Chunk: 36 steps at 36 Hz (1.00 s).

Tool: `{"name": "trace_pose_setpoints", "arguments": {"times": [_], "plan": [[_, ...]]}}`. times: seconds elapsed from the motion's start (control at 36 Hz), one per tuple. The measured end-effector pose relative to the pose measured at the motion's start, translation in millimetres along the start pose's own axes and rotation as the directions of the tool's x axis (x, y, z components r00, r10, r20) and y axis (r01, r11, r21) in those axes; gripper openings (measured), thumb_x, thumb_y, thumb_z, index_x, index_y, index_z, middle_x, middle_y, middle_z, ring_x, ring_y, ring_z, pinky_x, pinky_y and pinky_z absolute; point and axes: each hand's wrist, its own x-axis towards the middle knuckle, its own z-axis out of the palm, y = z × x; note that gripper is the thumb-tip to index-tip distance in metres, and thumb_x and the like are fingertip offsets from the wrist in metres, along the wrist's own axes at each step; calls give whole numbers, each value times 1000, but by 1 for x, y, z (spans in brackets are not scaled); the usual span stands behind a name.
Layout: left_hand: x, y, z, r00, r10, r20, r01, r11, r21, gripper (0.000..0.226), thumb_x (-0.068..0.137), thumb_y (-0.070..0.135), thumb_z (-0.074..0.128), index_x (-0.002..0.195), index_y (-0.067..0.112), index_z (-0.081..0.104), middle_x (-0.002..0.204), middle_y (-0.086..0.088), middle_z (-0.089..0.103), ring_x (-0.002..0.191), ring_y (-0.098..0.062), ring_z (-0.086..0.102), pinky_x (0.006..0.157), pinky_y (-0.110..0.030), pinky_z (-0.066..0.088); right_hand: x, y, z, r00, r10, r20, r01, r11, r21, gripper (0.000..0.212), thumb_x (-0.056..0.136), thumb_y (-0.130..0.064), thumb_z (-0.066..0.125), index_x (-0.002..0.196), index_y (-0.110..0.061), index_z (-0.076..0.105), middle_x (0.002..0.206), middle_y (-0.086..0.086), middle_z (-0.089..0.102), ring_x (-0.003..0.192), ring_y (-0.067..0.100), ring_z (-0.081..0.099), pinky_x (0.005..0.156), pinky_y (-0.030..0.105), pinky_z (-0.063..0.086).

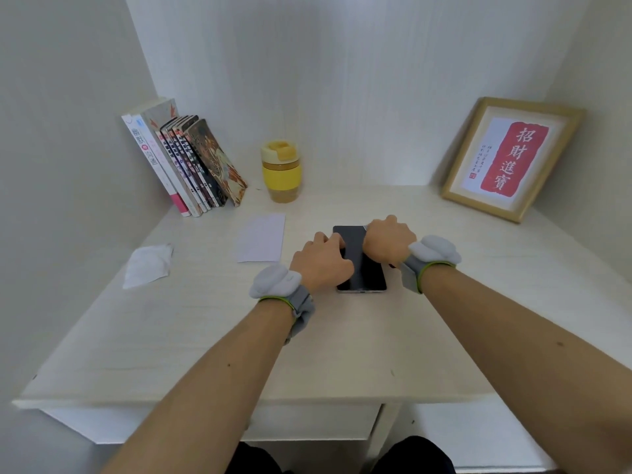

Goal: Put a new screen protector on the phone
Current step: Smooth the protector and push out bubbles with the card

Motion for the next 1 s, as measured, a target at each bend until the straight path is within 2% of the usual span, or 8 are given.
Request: {"name": "trace_pose_setpoints", "arguments": {"times": [0.14,0.25,0.31,0.39,0.56,0.72,0.89,1.0], "plan": [[1,-3,0,1000,2,10,-2,1000,-26,48,86,23,47,133,21,41,133,-5,37,118,-27,45,102,-41,40,5,18,1,996,66,-64,-57,990,131,30,97,-18,41,121,-7,56,131,16,42,114,37,52,83,37,41],[-1,-4,1,1000,1,-4,-1,998,-70,50,87,22,50,136,22,41,137,-6,38,122,-27,45,104,-41,40,1,37,-3,994,78,-78,-55,964,260,26,100,-22,36,104,-5,55,126,19,50,97,34,57,87,42,51],[-2,-5,2,1000,-4,-13,2,996,-88,52,88,22,51,139,21,40,139,-6,39,123,-27,46,105,-42,39,-5,42,-5,997,37,-64,-18,959,282,35,101,-30,34,116,-6,56,127,17,50,95,35,60,84,43,54],[-5,-5,4,999,-17,-46,12,993,-116,55,90,27,52,142,18,35,139,-8,43,122,-29,48,104,-43,40,-19,42,-9,996,-72,-61,82,976,200,42,101,-34,35,131,-11,53,132,17,44,104,38,59,88,41,51],[-13,-3,8,991,-60,-116,50,995,-90,69,84,42,62,140,10,35,135,-11,45,125,-28,43,103,-43,39,-51,25,-5,965,-262,8,260,961,96,38,98,-32,40,127,-12,56,126,16,42,111,37,53,94,39,46],[-20,-9,7,992,-83,-91,80,996,-33,76,82,48,64,143,15,33,140,-5,41,130,-25,36,105,-40,35,-69,1,5,958,-282,55,282,959,9,28,96,-23,43,116,-8,58,119,14,40,89,32,53,78,35,43],[-20,-14,4,997,-70,-17,68,994,-81,78,80,41,69,145,19,31,139,-3,40,130,-24,37,108,-40,33,-60,-6,13,945,-321,67,324,946,-33,32,93,-31,49,110,-6,57,119,16,48,110,32,50,75,36,40],[-22,-15,-1,995,-76,64,85,986,-141,101,56,52,72,144,20,34,134,1,46,124,-22,44,106,-41,38,-46,-11,14,952,-302,52,304,952,-27,31,92,-28,49,111,-5,57,118,16,51,112,34,48,76,36,38]]}}
